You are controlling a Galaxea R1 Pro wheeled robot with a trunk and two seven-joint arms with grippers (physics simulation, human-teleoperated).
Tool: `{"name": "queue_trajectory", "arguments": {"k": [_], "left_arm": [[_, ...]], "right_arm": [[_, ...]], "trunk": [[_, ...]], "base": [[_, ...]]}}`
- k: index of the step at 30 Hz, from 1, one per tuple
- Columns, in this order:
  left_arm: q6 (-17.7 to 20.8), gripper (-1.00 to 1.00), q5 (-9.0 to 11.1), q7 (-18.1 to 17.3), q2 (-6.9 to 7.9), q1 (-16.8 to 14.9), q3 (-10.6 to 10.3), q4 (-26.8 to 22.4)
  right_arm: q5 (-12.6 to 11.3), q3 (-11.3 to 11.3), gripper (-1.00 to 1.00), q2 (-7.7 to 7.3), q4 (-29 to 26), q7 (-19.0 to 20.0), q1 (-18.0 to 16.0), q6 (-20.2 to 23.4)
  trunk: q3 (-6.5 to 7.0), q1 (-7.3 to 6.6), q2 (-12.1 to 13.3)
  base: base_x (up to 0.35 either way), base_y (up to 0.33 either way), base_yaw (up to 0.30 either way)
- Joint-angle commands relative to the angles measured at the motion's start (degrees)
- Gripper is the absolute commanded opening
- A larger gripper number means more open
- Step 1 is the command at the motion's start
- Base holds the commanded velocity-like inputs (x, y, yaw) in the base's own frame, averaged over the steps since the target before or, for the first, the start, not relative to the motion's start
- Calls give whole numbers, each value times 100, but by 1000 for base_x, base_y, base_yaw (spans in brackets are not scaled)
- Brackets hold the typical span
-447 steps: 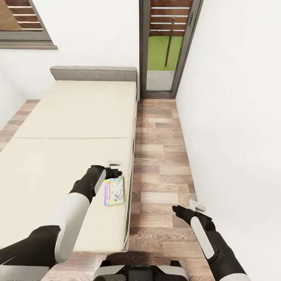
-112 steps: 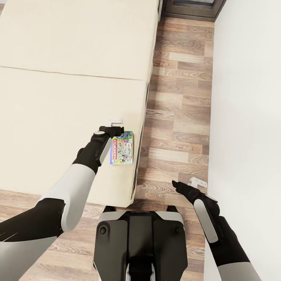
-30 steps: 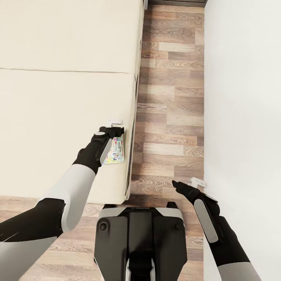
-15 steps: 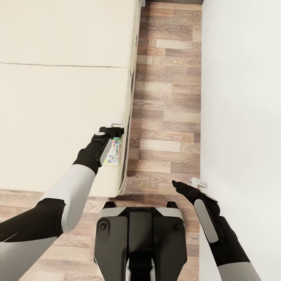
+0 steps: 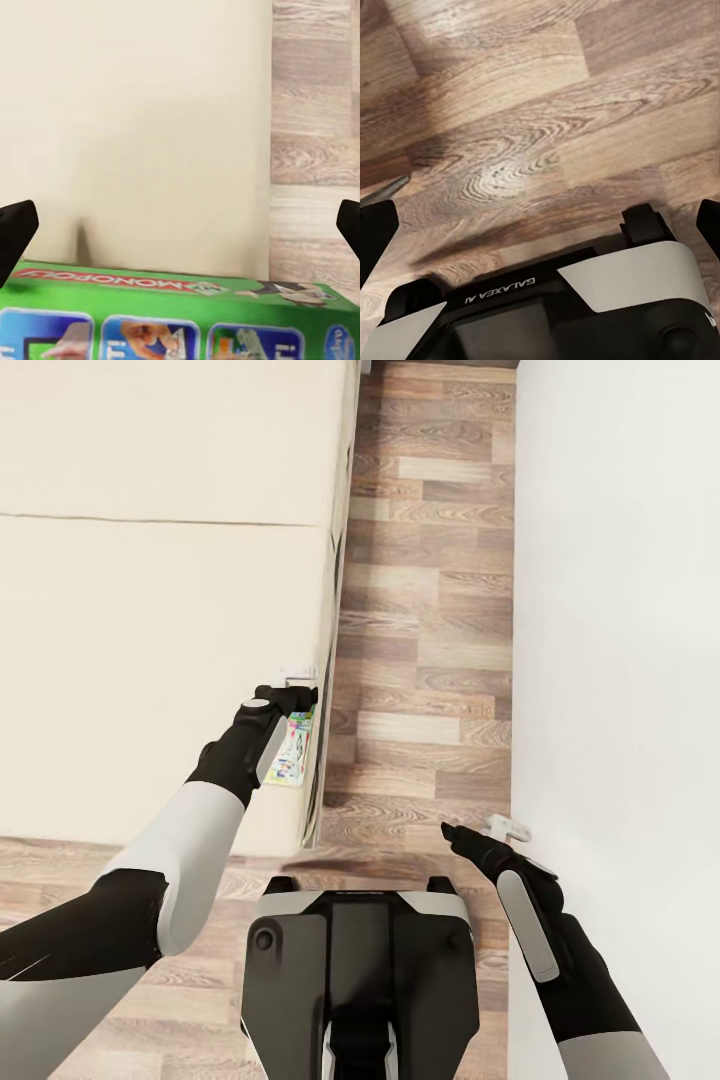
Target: Put all the toys in the child's room - the three board games (two on the bed and one on the table), the two jigsaw puzzles on the table, and the tennis ball on the table - inside the toy box on the table in the child's room.
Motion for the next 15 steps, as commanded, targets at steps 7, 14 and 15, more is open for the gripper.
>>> {"name": "queue_trajectory", "arguments": {"k": [7,14,15], "left_arm": [[34,100,-55,4,-1,6,-4,-8],[31,100,-55,0,-1,13,-10,-8],[31,100,-55,0,-1,14,-10,-8]], "right_arm": [[-60,8,100,-1,-8,-56,-2,12],[-60,13,100,-1,-8,-56,-2,12],[-60,13,100,-1,-8,-56,-2,12]], "trunk": [[-6,3,-9],[-6,3,-9],[-6,3,-9]], "base": [[-141,0,0],[-186,0,0],[-145,0,0]]}}
